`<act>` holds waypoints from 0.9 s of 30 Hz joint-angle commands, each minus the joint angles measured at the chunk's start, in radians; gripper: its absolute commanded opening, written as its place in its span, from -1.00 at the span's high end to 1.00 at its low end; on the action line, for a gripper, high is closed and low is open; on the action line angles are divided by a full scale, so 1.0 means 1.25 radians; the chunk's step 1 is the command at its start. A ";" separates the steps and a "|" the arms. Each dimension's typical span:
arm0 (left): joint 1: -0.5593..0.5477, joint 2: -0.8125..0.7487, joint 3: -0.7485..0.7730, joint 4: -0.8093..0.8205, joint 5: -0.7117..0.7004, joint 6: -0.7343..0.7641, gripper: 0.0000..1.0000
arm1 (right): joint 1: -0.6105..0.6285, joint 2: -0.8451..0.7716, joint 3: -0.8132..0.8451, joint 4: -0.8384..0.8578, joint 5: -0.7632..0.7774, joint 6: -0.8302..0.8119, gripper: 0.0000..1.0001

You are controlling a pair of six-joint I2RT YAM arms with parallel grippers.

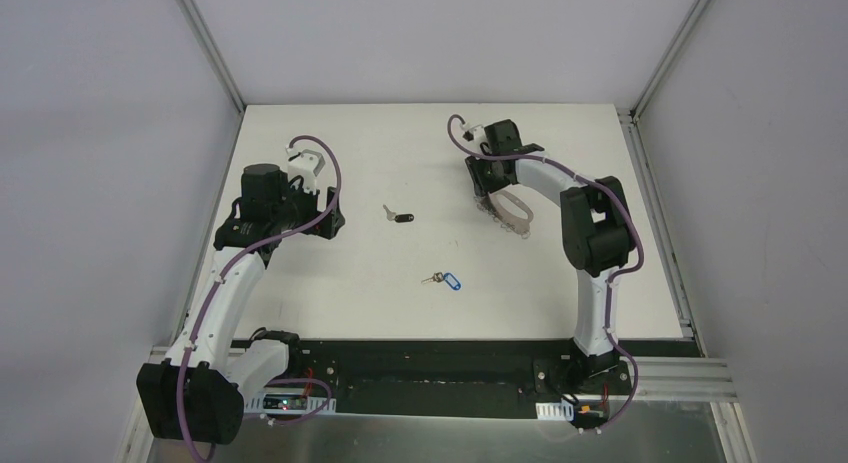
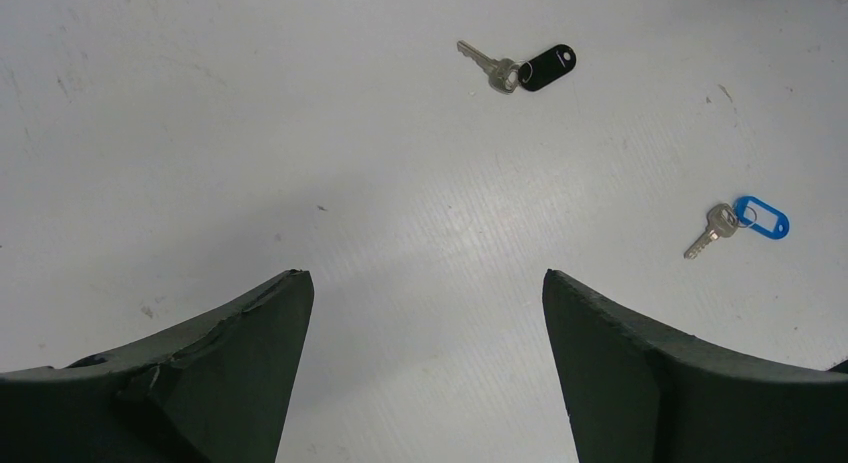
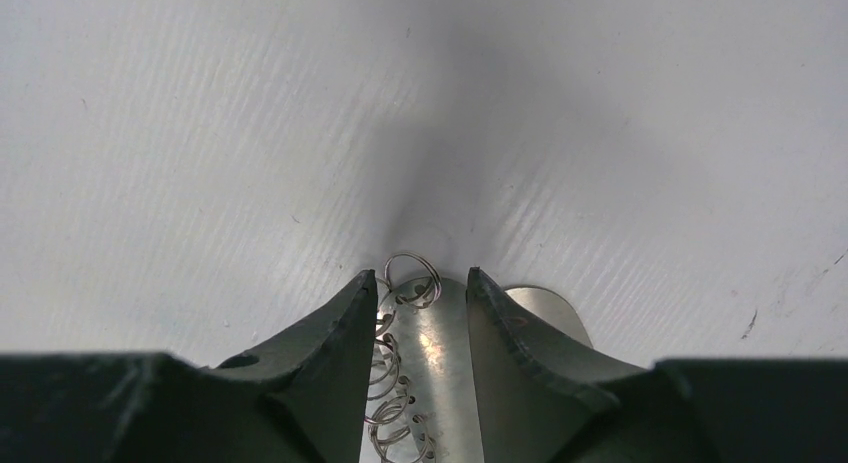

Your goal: Put the keys on the keyring

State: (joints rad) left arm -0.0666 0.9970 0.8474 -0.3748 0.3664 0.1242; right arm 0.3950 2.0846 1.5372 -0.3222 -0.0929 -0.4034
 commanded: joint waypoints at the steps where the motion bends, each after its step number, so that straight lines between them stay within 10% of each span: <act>1: -0.007 -0.015 0.000 0.026 0.019 0.018 -0.74 | 0.004 -0.049 -0.010 0.014 -0.029 0.014 0.19; 27: -0.007 -0.025 -0.012 0.029 0.020 0.022 -0.72 | 0.091 -0.075 -0.088 0.067 0.122 -0.103 0.23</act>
State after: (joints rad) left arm -0.0666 0.9874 0.8371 -0.3710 0.3664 0.1318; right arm 0.5022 2.0140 1.4189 -0.2680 -0.0174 -0.4839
